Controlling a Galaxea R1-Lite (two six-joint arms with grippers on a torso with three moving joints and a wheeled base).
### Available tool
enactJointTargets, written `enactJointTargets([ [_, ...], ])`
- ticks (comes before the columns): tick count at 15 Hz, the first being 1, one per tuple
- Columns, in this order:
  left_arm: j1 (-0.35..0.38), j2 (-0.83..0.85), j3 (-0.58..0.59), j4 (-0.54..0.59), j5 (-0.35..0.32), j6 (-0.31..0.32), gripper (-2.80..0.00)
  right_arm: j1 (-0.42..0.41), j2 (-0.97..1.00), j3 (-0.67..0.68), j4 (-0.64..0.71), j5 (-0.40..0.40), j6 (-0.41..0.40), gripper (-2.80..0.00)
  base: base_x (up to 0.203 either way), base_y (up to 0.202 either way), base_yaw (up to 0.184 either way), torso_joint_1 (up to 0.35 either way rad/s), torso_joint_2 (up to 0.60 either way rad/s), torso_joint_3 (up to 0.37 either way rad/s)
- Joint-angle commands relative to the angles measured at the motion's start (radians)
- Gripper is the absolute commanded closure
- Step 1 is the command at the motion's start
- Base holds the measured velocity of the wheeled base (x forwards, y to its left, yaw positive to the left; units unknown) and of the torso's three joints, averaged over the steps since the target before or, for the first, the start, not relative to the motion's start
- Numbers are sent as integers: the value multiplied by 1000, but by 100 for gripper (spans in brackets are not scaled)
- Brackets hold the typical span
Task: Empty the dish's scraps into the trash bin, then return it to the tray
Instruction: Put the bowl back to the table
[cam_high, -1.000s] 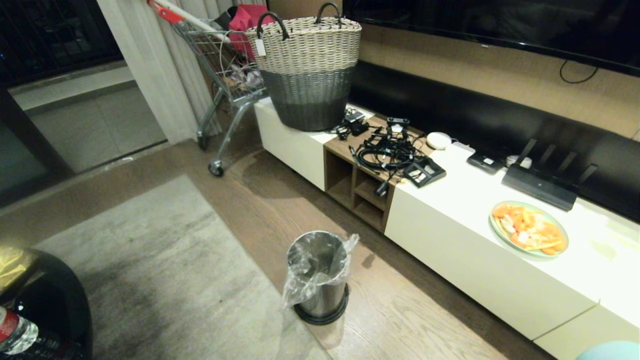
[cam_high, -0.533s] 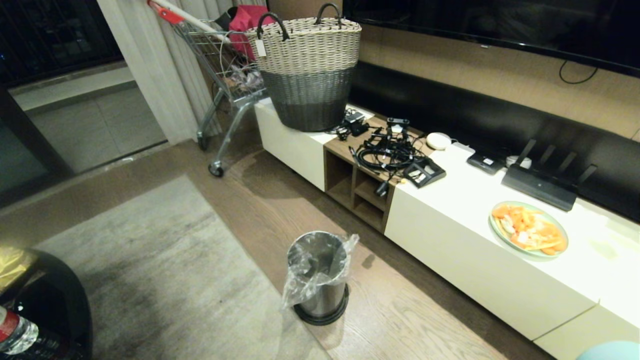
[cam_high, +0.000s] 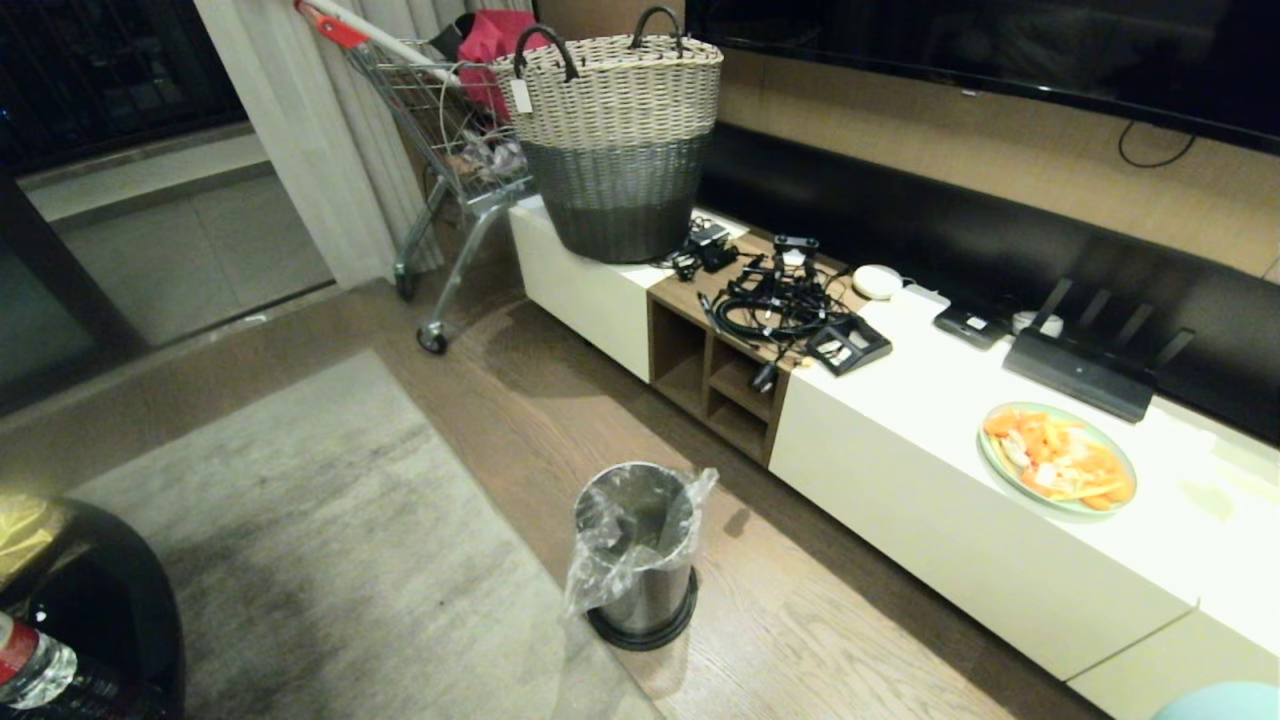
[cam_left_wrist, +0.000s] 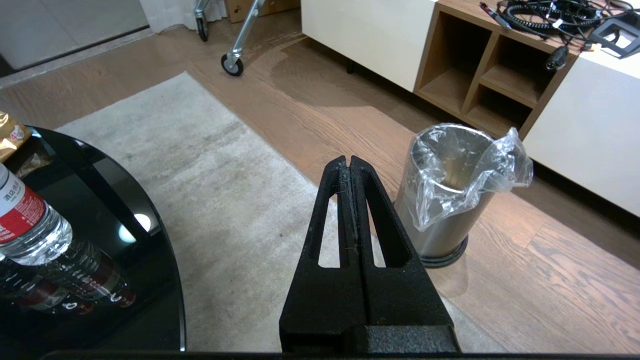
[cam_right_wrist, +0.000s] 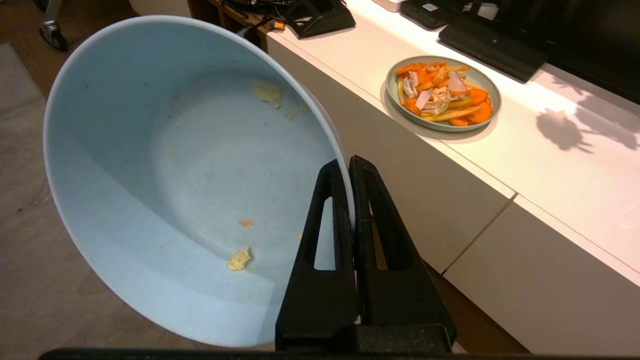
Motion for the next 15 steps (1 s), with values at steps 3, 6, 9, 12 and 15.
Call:
enactJointTargets([
  [3,0,0,0,0,0,0,0,0,1,0,0,1,1,0,0,0,0,0,0,0],
  [6,0,0,0,0,0,0,0,0,1,0,0,1,4,0,0,0,0,0,0,0],
  [9,0,0,0,0,0,0,0,0,1,0,0,1,4,0,0,0,0,0,0,0],
  [12,0,0,0,0,0,0,0,0,1,0,0,1,4,0,0,0,0,0,0,0],
  [15,0,0,0,0,0,0,0,0,1,0,0,1,6,0,0,0,0,0,0,0],
])
